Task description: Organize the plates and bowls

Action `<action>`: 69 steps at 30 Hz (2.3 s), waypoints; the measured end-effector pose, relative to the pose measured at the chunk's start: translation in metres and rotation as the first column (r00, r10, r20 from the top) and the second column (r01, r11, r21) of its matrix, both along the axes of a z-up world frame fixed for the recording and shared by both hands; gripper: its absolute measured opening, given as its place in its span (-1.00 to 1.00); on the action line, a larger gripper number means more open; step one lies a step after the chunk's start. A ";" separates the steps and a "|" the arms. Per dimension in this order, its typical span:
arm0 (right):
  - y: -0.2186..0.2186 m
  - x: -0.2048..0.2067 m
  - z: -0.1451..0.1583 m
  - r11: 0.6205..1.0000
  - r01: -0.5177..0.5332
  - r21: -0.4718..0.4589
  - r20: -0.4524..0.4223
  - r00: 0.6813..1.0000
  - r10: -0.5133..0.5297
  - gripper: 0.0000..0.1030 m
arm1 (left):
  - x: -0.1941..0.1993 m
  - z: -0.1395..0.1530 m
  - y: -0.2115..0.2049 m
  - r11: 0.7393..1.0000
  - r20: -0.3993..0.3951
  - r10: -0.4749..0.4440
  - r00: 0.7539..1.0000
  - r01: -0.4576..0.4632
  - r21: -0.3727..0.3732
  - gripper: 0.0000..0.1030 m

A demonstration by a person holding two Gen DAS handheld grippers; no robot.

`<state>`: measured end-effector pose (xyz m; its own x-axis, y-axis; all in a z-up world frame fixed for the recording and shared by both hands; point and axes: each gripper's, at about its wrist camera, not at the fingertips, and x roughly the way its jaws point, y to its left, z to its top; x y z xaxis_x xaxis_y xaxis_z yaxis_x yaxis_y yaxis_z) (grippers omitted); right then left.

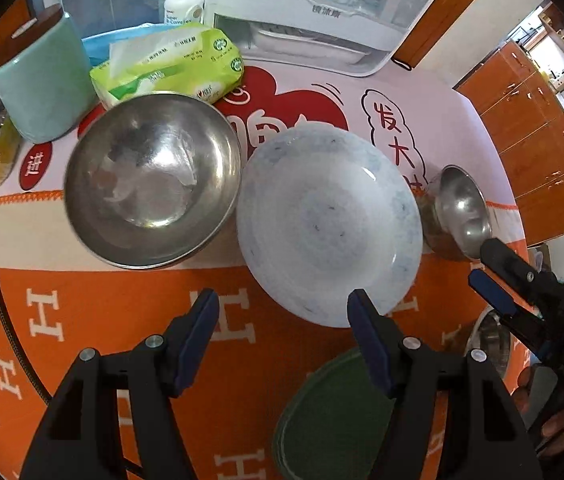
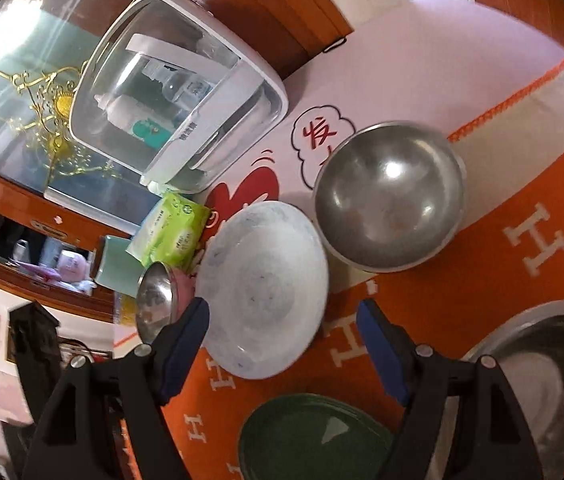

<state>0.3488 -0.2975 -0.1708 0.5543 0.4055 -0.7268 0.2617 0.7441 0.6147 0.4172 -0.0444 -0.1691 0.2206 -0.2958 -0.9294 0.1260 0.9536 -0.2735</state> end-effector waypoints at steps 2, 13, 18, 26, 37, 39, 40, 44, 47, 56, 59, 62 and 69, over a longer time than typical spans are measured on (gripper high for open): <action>0.000 0.004 -0.007 1.000 0.006 -0.001 0.000 1.000 -0.006 0.49 | 0.000 -0.009 -0.003 1.000 0.003 -0.022 1.000 0.022 0.002 0.27; 0.000 0.018 -0.030 0.999 0.012 0.031 0.029 0.999 -0.013 0.49 | 0.004 -0.038 -0.009 0.999 0.060 -0.017 0.998 0.019 -0.028 0.27; 0.003 0.023 -0.036 0.999 0.005 0.031 0.023 1.000 -0.006 0.36 | 0.010 -0.045 -0.006 0.999 0.078 0.014 0.997 -0.010 -0.053 0.27; 0.011 0.031 -0.048 1.000 -0.018 0.021 -0.009 1.000 0.018 -0.02 | 0.013 -0.052 0.005 0.996 0.144 0.073 0.987 -0.065 -0.060 0.04; 0.010 0.035 -0.061 1.000 -0.008 -0.015 -0.040 0.999 0.007 -0.53 | 0.016 -0.065 0.010 0.989 0.198 0.128 0.972 -0.110 -0.100 -0.28; 0.011 0.036 -0.064 1.000 -0.010 -0.015 -0.044 0.999 0.009 -0.58 | 0.016 -0.066 0.010 0.989 0.218 0.133 0.967 -0.115 -0.093 -0.33; 0.011 0.037 -0.066 1.000 -0.011 -0.010 -0.051 0.999 0.010 -0.60 | 0.015 -0.066 0.010 0.989 0.223 0.133 0.966 -0.115 -0.093 -0.33; 0.014 0.038 -0.067 0.999 -0.021 -0.028 -0.049 0.999 0.020 -0.61 | 0.014 -0.065 0.012 0.988 0.228 0.132 0.965 -0.111 -0.106 -0.33; 0.013 0.038 -0.067 0.999 -0.023 -0.025 -0.041 0.999 0.022 -0.61 | 0.015 -0.066 0.012 0.986 0.229 0.140 0.963 -0.116 -0.117 -0.33; 0.014 0.038 -0.067 0.998 -0.020 -0.061 -0.037 0.999 0.017 -0.83 | 0.013 -0.065 0.002 0.994 0.264 0.106 0.959 -0.097 -0.047 -0.34; 0.014 0.038 -0.067 0.998 -0.012 -0.059 -0.036 0.999 0.010 -0.84 | 0.013 -0.064 -0.002 0.996 0.267 0.088 0.960 -0.085 -0.022 -0.35; 0.014 0.038 -0.067 0.998 -0.008 -0.060 -0.038 0.999 0.005 -0.84 | 0.014 -0.064 -0.001 0.997 0.259 0.078 0.963 -0.079 -0.009 -0.46; 0.015 0.040 -0.064 0.997 -0.030 -0.074 -0.076 0.997 0.024 -0.84 | 0.012 -0.062 0.003 0.997 0.231 0.079 0.970 -0.079 -0.009 -0.57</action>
<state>0.3892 -0.2826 -0.2345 0.4871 0.3622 -0.7947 0.2842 0.7947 0.5364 0.4291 -0.0417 -0.2314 0.4523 -0.2686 -0.8504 0.1101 0.9631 -0.2457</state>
